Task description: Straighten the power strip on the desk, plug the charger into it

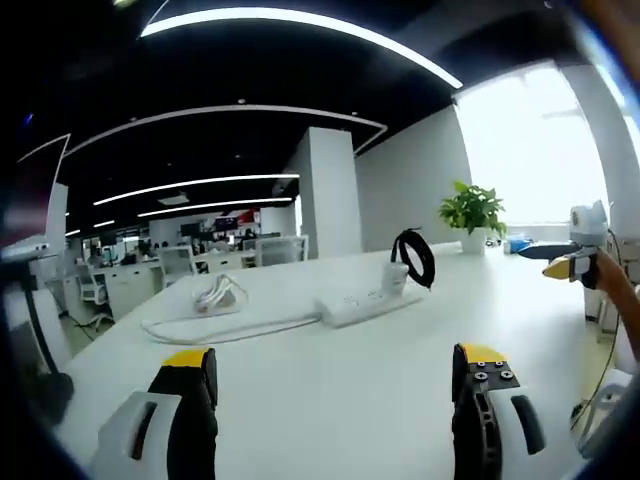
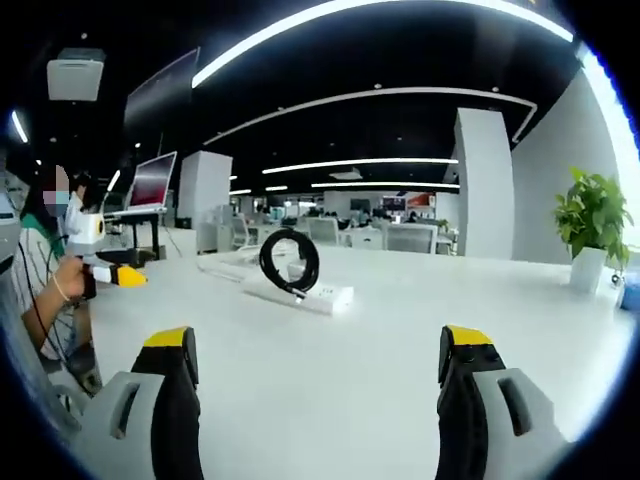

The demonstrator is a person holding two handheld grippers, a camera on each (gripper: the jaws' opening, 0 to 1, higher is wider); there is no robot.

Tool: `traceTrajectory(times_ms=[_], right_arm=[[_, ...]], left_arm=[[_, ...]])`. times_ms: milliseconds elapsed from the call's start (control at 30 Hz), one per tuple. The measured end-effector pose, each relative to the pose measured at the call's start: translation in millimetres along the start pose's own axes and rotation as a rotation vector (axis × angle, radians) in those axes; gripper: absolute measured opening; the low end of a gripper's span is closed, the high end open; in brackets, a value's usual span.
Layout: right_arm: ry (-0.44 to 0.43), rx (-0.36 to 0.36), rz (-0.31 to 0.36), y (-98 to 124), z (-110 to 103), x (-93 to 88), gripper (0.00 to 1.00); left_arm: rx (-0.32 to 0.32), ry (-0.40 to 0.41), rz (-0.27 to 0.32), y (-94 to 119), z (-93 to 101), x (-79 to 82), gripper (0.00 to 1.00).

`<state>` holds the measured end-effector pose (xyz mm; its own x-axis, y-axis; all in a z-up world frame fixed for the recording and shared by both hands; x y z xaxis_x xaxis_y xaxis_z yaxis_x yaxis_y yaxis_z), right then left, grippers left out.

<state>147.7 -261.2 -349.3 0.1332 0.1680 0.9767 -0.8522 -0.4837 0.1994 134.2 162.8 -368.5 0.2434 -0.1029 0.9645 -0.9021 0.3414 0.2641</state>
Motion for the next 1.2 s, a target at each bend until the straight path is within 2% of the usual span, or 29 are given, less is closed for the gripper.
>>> traceTrajectory(times_ms=[67, 133, 200, 267, 333, 633, 800, 1000, 1200], right_arm=[[-0.011, -0.004, 0.001, 0.4, -0.9, -1.7, 1.00], [-0.025, -0.009, -0.003, 0.6, -1.3, -4.7, 1.00], [-0.039, -0.015, -0.016, -0.3, -0.5, -8.7, 0.99], [-0.033, -0.008, -0.069, -2.0, 0.1, -15.6, 0.97], [-0.035, -0.014, -0.083, -3.6, 0.0, -19.2, 0.97], [-0.074, -0.012, -0.069, 0.9, -2.8, -21.6, 0.98], [-0.064, -0.018, -0.070, 2.0, -3.7, -21.1, 0.98], [-0.023, -0.009, -0.110, -0.1, -10.0, -24.7, 0.97], [-0.013, -0.026, -0.093, 0.5, -11.6, -22.2, 0.97]], left_arm=[[0.007, 0.014, -0.014, 2.7, 0.6, -4.3, 0.99], [0.012, 0.037, -0.054, 5.7, 1.2, -8.9, 0.99], [0.022, 0.039, -0.059, 9.1, 1.9, -10.9, 0.99], [0.030, 0.043, -0.060, 12.6, 2.7, -11.7, 0.99], [0.029, 0.044, -0.064, 15.3, 3.8, -12.2, 0.99], [0.009, 0.061, -0.068, 21.1, 9.5, -18.2, 0.99], [0.009, 0.068, -0.053, 23.4, 10.5, -17.7, 0.99], [0.017, 0.073, -0.047, 26.2, 11.4, -18.4, 0.99], [0.032, 0.059, -0.055, 30.5, 14.1, -20.7, 0.99]])
Point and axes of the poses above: the point that each gripper's makers call its tool centre point, and the gripper's own axes: y roughly backward along the fingers, z roughly to its right, x roughly out of its top, the point moved 10 cm from there along y, roughly backward along the fingers, and after that the axes turned 8 degrees about -z, right-handed, at the moved point
